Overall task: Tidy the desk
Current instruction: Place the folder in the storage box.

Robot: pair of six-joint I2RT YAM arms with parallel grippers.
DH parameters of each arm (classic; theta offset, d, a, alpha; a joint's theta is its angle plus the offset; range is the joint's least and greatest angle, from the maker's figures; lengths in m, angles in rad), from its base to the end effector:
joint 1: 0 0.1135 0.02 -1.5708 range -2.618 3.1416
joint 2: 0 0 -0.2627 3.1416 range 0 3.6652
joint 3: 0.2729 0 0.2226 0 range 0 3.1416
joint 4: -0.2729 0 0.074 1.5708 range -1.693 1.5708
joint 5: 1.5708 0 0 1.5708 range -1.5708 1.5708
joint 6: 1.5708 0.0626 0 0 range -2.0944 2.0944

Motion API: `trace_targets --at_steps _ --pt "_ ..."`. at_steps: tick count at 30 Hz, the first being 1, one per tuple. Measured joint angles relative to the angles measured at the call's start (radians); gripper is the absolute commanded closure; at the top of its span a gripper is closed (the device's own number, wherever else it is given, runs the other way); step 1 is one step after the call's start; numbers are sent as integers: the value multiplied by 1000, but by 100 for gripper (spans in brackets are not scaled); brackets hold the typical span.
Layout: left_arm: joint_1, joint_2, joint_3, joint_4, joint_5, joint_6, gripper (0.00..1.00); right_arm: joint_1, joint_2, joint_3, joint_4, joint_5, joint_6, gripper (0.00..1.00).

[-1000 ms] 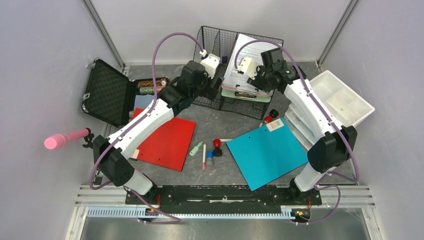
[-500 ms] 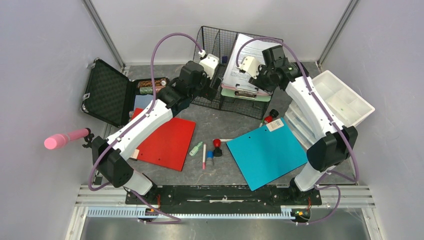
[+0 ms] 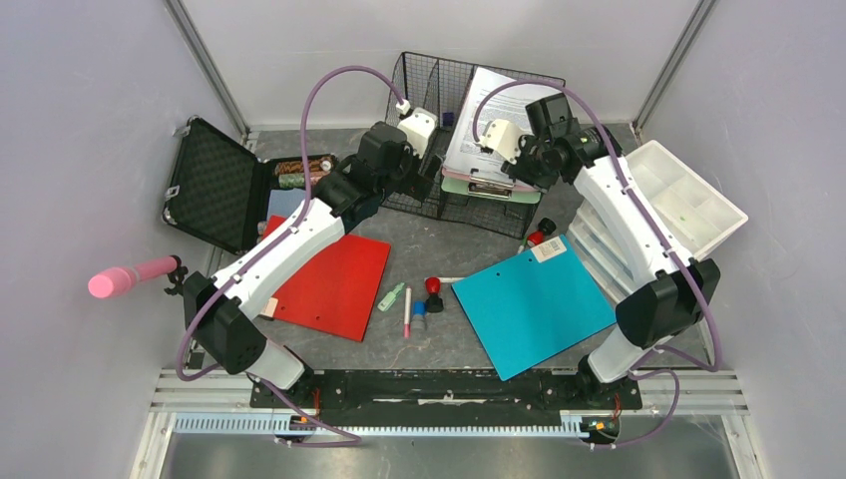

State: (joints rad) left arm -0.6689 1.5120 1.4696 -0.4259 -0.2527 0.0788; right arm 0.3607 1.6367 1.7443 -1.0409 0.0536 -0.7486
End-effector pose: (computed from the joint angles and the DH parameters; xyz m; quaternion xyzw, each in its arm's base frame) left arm 0.2775 -0.1994 0.3658 0.2472 0.8108 -0.0484 0.5283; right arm 0.3055 0.1116 0.3486 -0.4928 0.8114 -0.0854 0.3025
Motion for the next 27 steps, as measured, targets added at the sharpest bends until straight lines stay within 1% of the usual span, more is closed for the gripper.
trace_targets --at_steps 7,12,27 --pt "0 0 -1 0 0 0 0 15 6 2 -10 34 -34 59" --pt "2 0 -1 0 0 0 0 36 43 32 -45 70 -68 60" --pt "13 0 -2 0 0 0 0 44 102 65 -34 140 -143 62"
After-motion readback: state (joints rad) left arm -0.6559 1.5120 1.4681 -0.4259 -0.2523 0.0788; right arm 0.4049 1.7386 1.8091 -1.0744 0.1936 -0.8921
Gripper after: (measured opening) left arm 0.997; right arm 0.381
